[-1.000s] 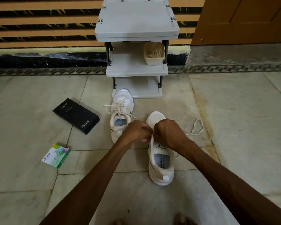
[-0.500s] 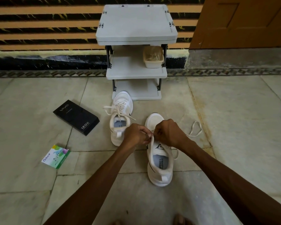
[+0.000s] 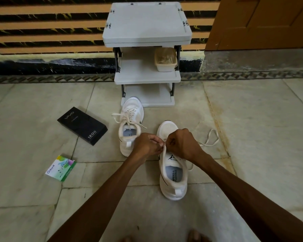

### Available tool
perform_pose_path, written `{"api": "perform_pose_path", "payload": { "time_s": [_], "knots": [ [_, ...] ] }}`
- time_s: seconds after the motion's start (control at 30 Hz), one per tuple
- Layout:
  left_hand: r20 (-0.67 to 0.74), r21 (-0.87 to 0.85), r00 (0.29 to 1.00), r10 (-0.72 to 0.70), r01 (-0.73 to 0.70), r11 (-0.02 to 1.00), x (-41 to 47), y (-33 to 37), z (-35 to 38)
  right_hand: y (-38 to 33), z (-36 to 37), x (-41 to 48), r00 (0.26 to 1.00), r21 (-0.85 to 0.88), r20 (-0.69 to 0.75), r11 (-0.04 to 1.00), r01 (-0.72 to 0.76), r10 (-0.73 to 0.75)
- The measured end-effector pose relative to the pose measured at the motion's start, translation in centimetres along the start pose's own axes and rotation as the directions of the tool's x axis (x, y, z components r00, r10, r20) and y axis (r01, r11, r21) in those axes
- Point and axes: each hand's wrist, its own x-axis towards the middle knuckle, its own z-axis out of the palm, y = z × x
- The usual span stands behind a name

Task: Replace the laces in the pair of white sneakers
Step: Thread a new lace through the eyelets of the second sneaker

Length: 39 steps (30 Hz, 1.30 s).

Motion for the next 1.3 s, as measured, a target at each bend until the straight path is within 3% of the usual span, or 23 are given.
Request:
{"api": "perform_pose_path", "payload": {
  "time_s": [0.17,0.33,0.53,0.63,0.7,0.77,0.87,0.97,1.03,1.13,1.2,1.23,1.27,1.3],
  "knots": [
    [-0.028,0.134,0.997,0.076,-0.072,0.988,-0.1,-0.1,0.1,0.3,0.3,0.1,0.997,-0.029,0.018,0.997,-0.069,0.069],
    [-0.048,0.072,0.998,0.046,-0.042,0.997,0.0,-0.4,0.3,0.3,1.1,-0.9,0.994,-0.105,-0.072,0.990,-0.092,0.085],
    [-0.114,0.050,0.993,0.014,-0.009,0.999,-0.1,-1.1,1.2,0.4,1.1,-1.8,0.968,0.039,-0.187,0.986,-0.164,0.168],
    [-0.137,0.024,0.991,0.005,-0.002,1.000,-0.2,-1.1,1.1,0.2,1.4,-2.5,0.970,0.010,-0.204,0.991,-0.135,0.134],
    [-0.199,0.243,0.966,0.165,-0.115,0.963,-0.1,-0.6,0.6,0.0,1.4,-2.9,0.974,-0.032,-0.209,0.994,-0.102,0.093],
    [-0.187,0.511,0.912,0.366,-0.228,0.829,-0.3,0.4,0.4,-0.2,1.3,-3.2,0.975,-0.079,-0.217,0.994,-0.075,0.057],
    [-0.220,0.624,0.852,0.475,-0.251,0.740,0.4,2.0,-0.2,-0.5,1.0,-3.5,0.975,-0.155,-0.218,0.985,-0.070,0.035],
    [-0.322,0.549,0.818,0.477,-0.249,0.798,1.5,3.7,-2.0,-0.8,0.9,-3.8,0.972,-0.145,-0.218,0.982,-0.118,0.085],
    [-0.385,0.404,0.807,0.447,-0.288,0.868,2.1,5.1,-3.2,-0.7,0.9,-3.8,0.968,-0.110,-0.208,0.980,-0.166,0.141],
    [-0.408,-0.121,0.890,0.206,-0.277,0.953,2.5,7.5,-3.8,-0.6,1.0,-3.6,0.957,-0.063,-0.180,0.969,-0.241,0.226],
    [-0.196,-0.429,0.979,0.056,-0.137,0.893,2.0,8.0,-3.4,-0.6,1.2,-3.7,0.950,-0.045,-0.171,0.961,-0.273,0.261],
    [-0.088,-0.429,0.995,0.035,-0.070,0.900,1.7,7.6,-3.1,-0.5,1.3,-3.8,0.947,-0.036,-0.168,0.958,-0.284,0.274],
    [-0.017,-0.296,0.999,0.039,-0.043,0.954,1.3,6.8,-2.7,-0.5,1.4,-3.9,0.944,-0.022,-0.164,0.955,-0.294,0.287],
    [0.023,-0.018,0.997,0.076,-0.075,0.997,0.8,5.9,-2.2,-0.4,1.5,-4.0,0.940,-0.008,-0.164,0.953,-0.303,0.298]
  ]
}}
